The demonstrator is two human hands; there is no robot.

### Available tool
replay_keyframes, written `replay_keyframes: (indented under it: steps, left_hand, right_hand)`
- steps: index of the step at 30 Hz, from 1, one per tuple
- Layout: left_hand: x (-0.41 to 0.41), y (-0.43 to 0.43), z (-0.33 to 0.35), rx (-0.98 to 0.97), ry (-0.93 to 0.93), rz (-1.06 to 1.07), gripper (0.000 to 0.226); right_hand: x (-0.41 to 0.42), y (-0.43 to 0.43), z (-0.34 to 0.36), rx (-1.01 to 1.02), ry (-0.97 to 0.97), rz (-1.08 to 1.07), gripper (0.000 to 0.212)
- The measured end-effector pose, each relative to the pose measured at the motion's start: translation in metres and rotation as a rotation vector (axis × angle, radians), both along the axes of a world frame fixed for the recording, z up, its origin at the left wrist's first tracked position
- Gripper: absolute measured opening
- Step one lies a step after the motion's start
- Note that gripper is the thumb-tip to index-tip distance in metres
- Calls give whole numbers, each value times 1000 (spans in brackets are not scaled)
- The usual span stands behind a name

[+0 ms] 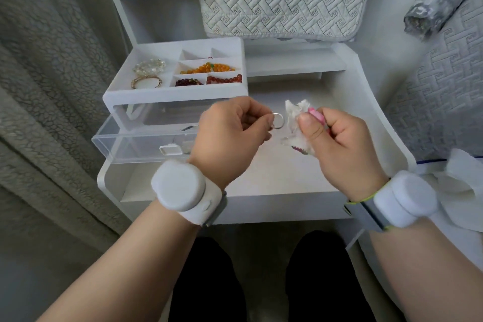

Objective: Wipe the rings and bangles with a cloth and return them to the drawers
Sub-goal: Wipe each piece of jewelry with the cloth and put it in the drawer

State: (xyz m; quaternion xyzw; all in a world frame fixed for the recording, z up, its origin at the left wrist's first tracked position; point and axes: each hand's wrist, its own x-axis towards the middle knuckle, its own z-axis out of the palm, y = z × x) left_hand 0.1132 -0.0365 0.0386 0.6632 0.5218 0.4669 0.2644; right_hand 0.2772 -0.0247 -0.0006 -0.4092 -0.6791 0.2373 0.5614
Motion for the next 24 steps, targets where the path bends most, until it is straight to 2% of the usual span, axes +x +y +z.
replay_keyframes:
  steps: [3, 9, 13, 17, 24]
  left_hand:
    - [-24, 3, 16, 47, 137, 73, 11]
    - [-96, 13, 39, 108, 501, 252, 5]
    - [-137, 27, 47, -17, 842, 308, 11]
    - [-151, 40, 51, -177, 1064, 257, 12]
    - [-142, 58, 44, -300, 1249, 142, 16]
  right_hand:
    - [-10, 1, 5, 17, -71, 42, 41]
    - [-46, 2, 13, 62, -157, 129, 16]
    - [-65, 2, 15, 134, -250, 166, 15]
    - [-78, 6, 13, 170, -290, 163, 17]
    - [-82, 11, 9, 190, -262, 158, 27]
